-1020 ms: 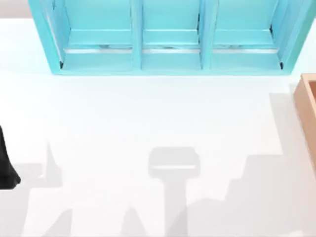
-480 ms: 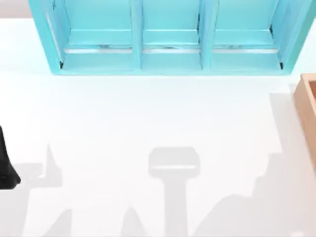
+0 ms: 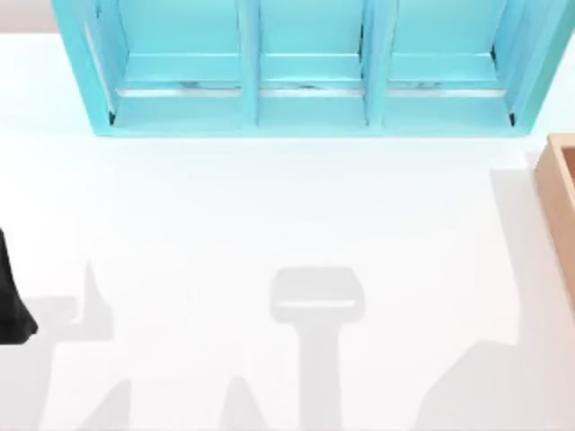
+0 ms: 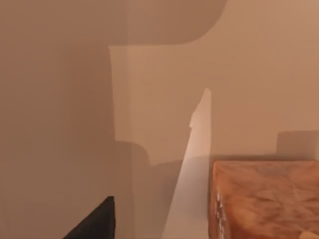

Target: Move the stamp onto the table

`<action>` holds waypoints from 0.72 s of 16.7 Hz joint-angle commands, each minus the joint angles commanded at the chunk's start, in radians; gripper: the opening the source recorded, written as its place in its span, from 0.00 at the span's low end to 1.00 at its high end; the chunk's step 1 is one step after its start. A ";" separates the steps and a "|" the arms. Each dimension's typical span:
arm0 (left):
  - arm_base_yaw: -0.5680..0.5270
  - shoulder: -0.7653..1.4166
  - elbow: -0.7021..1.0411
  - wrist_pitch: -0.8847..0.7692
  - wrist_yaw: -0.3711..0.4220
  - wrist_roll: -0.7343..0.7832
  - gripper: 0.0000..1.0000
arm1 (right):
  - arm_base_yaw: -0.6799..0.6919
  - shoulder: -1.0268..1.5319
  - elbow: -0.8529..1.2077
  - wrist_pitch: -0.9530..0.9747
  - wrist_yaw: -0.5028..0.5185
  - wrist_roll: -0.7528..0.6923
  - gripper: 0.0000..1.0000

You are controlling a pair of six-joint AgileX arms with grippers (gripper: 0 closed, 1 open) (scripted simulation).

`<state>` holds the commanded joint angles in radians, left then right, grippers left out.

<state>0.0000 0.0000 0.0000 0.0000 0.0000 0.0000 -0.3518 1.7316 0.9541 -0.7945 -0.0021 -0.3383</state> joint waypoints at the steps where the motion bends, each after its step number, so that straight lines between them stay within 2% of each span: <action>1: 0.000 0.000 0.000 0.000 0.000 0.000 1.00 | 0.000 0.000 0.000 0.000 0.000 0.000 1.00; 2: 0.000 0.000 0.000 0.000 0.000 0.000 1.00 | 0.000 0.000 0.000 0.000 0.000 0.000 1.00; 12: 0.000 0.000 0.000 0.000 0.000 0.000 1.00 | 0.000 0.000 0.000 0.000 0.000 0.000 0.25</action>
<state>0.0000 0.0000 0.0000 0.0000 0.0000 0.0000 -0.3518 1.7316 0.9541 -0.7945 -0.0021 -0.3383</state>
